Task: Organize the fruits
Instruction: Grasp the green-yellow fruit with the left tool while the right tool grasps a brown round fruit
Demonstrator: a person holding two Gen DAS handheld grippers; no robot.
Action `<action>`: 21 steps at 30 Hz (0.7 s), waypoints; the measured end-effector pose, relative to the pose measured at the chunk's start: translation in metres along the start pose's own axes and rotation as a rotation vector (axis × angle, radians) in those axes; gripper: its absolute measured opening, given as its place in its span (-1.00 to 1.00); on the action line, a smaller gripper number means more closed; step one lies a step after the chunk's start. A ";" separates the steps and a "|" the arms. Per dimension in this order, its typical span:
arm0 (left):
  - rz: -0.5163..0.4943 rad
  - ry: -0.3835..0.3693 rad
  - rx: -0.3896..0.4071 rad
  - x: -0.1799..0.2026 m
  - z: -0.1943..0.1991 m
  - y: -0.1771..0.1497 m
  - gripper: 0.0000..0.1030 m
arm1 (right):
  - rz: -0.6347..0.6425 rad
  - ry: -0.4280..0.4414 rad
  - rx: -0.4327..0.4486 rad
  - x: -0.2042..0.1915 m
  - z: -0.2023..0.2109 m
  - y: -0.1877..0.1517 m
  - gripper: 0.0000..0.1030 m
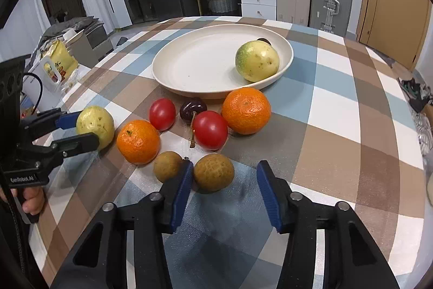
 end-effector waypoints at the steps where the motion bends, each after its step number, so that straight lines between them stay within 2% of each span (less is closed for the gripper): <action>1: 0.002 0.000 -0.001 0.000 0.000 0.000 0.02 | 0.002 0.002 0.002 0.000 0.000 0.000 -0.17; 5: 0.009 0.000 0.006 -0.002 0.001 0.000 0.02 | 0.017 0.030 0.005 -0.006 0.000 -0.001 -0.41; 21: 0.011 0.017 0.048 -0.002 0.012 0.003 0.02 | 0.015 0.027 0.050 -0.004 0.010 0.001 -0.42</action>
Point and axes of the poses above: each gripper's, at about its wrist camera, not at the fingertips, and z roughly against the way its jaws point, x to its right, y to its top, the point moved 6 cm from there along -z, roughly the way its jaws point, and after that the axes turned 6 degrees about -x, right-handed, at the moved point
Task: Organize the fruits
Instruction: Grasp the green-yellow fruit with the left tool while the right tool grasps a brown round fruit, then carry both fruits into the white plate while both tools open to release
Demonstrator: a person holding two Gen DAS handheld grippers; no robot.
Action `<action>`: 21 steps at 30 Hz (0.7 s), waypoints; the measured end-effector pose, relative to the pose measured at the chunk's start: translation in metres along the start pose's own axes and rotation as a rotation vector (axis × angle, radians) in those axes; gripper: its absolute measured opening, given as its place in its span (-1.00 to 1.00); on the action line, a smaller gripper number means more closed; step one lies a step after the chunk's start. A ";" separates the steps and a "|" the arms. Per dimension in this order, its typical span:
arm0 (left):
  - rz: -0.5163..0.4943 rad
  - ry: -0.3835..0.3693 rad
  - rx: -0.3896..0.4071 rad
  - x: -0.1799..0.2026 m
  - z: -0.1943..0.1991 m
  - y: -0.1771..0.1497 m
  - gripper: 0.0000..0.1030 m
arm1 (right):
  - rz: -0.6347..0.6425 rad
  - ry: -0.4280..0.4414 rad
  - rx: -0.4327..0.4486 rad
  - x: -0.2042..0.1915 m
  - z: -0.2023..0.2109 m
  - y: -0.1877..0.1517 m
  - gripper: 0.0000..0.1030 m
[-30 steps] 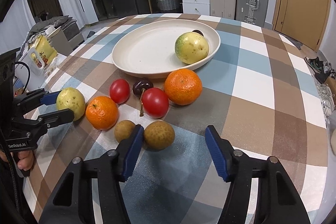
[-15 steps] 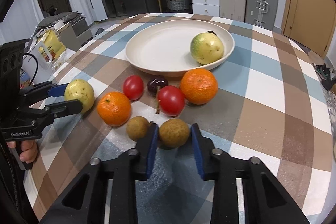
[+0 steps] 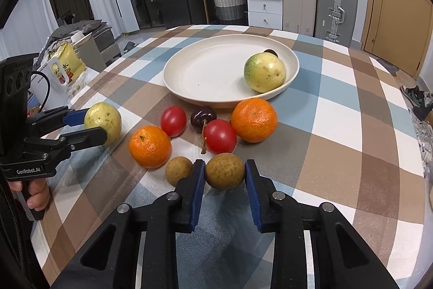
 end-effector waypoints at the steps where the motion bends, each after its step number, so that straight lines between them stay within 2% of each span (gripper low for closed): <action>1: 0.000 0.003 0.003 0.000 0.001 0.000 0.02 | -0.002 -0.002 0.006 0.001 0.001 0.001 -0.42; 12: -0.013 0.028 0.038 0.004 0.009 0.009 0.02 | -0.032 0.004 0.096 0.007 0.022 0.010 -0.42; 21: -0.031 0.032 0.083 0.013 0.011 0.036 0.02 | -0.046 0.035 0.149 0.003 0.030 0.017 -0.42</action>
Point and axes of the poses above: each gripper's, at about its wrist camera, not at the fingertips, and z roughly against the way its jaws point, x to its right, y to its top, the point moved 6 cm from there along -z, roughly the way its jaws point, and after that the axes turned 6 degrees about -x, right-handed, at the moved point
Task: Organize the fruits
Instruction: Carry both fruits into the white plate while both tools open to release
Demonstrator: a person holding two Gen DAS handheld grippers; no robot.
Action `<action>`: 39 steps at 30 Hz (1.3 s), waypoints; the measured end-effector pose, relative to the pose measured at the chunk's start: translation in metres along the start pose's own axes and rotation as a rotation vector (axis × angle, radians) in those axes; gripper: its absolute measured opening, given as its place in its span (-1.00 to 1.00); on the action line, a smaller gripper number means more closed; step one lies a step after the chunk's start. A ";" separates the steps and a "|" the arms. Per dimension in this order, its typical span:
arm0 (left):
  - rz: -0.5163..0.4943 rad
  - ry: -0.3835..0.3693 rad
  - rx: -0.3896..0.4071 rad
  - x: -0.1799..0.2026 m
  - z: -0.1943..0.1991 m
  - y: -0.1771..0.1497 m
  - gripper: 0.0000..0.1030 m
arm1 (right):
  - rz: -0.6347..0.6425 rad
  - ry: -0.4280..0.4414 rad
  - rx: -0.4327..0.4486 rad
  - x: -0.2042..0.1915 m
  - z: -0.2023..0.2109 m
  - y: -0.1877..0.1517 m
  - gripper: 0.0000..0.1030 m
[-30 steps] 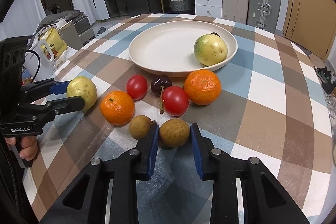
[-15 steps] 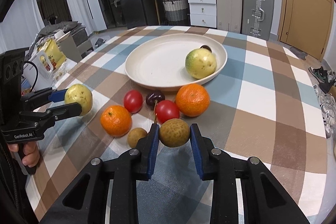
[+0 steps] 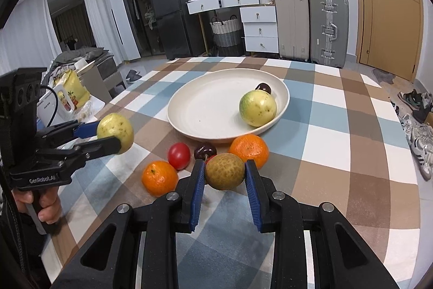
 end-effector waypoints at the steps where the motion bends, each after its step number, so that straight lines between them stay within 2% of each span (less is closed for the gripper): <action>1: 0.001 -0.001 0.006 0.000 0.000 0.004 0.02 | -0.006 0.013 0.005 -0.001 0.001 0.001 -0.42; 10: 0.015 0.008 0.035 -0.004 -0.007 0.030 0.02 | -0.019 0.008 0.027 0.000 0.001 0.009 -0.42; 16: 0.011 0.030 0.051 -0.004 -0.014 0.044 0.02 | -0.039 -0.008 0.073 0.005 0.013 0.018 -0.42; 28: 0.008 0.038 0.069 -0.002 -0.020 0.060 0.02 | -0.038 -0.025 0.110 0.002 0.022 0.046 -0.42; 39: 0.004 0.053 0.064 -0.007 -0.032 0.076 0.02 | -0.060 -0.014 0.123 0.004 0.010 0.066 -0.42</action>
Point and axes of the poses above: each gripper's, at about its wrist camera, not at the fingertips, and z roughly against the way its jaws point, x to its right, y to its top, the point moved 6 cm from there along -z, roughly the way its jaws point, and after that the axes turned 6 degrees about -x, right-handed, at the moved point
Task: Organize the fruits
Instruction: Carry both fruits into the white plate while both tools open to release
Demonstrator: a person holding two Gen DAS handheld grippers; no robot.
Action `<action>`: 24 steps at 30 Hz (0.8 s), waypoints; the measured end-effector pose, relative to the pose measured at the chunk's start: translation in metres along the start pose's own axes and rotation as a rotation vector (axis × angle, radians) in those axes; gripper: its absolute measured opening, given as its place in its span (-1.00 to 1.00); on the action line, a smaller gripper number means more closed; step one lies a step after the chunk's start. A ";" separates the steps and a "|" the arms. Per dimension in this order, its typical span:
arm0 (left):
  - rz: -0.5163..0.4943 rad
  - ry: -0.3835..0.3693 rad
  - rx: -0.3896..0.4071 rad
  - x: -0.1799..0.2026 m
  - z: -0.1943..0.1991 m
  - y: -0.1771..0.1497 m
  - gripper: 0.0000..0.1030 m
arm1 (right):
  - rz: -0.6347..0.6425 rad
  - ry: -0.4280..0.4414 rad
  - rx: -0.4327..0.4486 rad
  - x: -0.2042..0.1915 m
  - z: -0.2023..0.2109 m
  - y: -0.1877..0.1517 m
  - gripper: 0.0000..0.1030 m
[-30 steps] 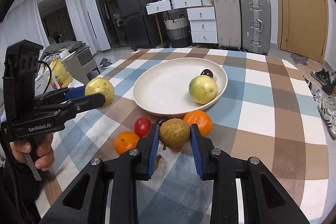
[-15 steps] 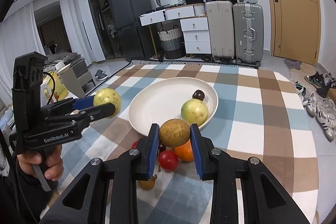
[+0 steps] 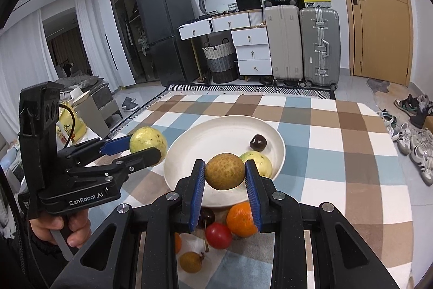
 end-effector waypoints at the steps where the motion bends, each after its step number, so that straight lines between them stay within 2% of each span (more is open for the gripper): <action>1: 0.000 0.003 -0.001 0.000 -0.004 0.001 0.02 | -0.004 0.000 -0.001 0.000 -0.002 0.000 -0.42; 13: -0.014 0.026 -0.017 0.002 -0.032 -0.005 0.02 | -0.047 0.010 -0.028 0.005 -0.032 -0.006 -0.42; 24: 0.000 0.026 -0.038 0.002 -0.049 -0.012 0.02 | -0.042 0.012 -0.105 0.000 -0.060 -0.014 -0.42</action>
Point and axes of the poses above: each gripper's, at about its wrist camera, not at the fingertips, and z roughly against the way its jaws point, x to its right, y to its top, the point moved 6 cm from there along -z, roughly the way its jaws point, and after that the axes turned 6 degrees about -x, right-handed, at the moved point
